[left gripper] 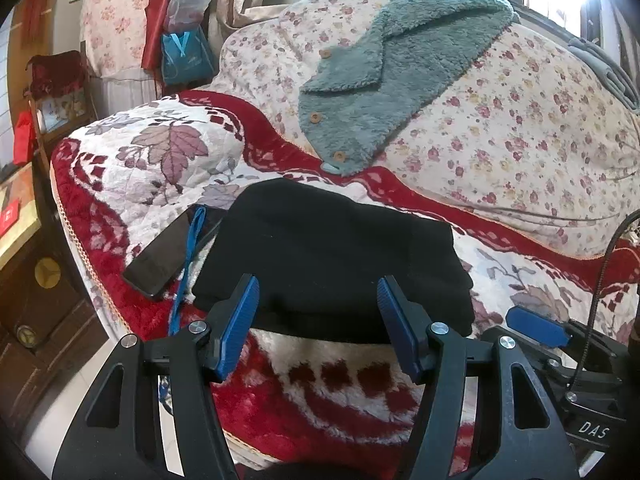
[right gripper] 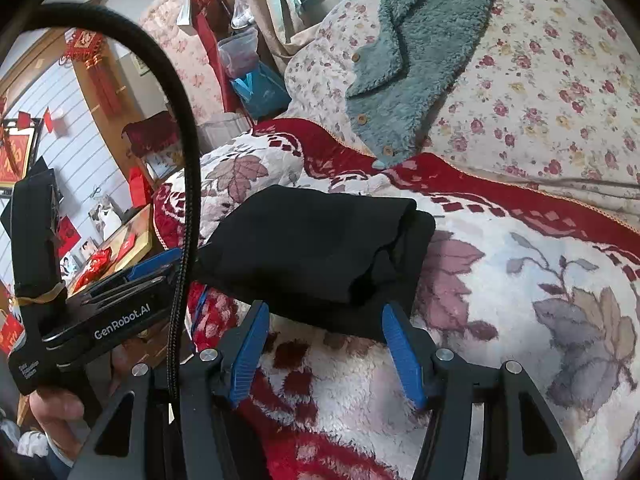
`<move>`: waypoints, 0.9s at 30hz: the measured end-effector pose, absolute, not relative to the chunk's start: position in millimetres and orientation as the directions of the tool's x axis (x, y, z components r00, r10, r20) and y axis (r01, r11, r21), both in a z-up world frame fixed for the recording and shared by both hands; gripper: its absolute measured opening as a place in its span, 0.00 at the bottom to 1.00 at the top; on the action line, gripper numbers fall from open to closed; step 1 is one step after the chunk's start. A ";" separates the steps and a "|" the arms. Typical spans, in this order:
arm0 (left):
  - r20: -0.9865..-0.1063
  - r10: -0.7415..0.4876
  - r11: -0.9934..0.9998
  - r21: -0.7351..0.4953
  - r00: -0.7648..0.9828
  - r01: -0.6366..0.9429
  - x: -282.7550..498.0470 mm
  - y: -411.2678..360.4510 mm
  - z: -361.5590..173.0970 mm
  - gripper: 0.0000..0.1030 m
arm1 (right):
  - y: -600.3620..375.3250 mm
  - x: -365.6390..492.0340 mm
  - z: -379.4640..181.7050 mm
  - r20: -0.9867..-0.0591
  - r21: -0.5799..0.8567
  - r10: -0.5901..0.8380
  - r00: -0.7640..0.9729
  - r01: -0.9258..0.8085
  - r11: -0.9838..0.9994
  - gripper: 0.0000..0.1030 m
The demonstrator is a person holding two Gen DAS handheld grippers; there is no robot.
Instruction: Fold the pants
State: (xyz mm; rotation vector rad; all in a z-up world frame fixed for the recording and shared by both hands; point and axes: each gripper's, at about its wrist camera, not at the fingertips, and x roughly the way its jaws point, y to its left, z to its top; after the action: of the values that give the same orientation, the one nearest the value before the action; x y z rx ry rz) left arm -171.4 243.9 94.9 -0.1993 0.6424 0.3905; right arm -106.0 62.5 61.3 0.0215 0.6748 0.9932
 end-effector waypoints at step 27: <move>-0.598 0.364 0.887 -0.013 0.714 -0.462 -182.9 236.1 94.7 0.60 | 64.0 -109.9 57.2 -0.530 0.307 0.771 0.352 -0.768 0.562 0.55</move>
State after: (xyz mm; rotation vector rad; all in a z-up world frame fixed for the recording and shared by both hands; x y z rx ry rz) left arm -182.9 236.1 94.7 -0.1662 0.6255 0.4597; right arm -109.9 64.0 57.2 0.0054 0.6894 0.9952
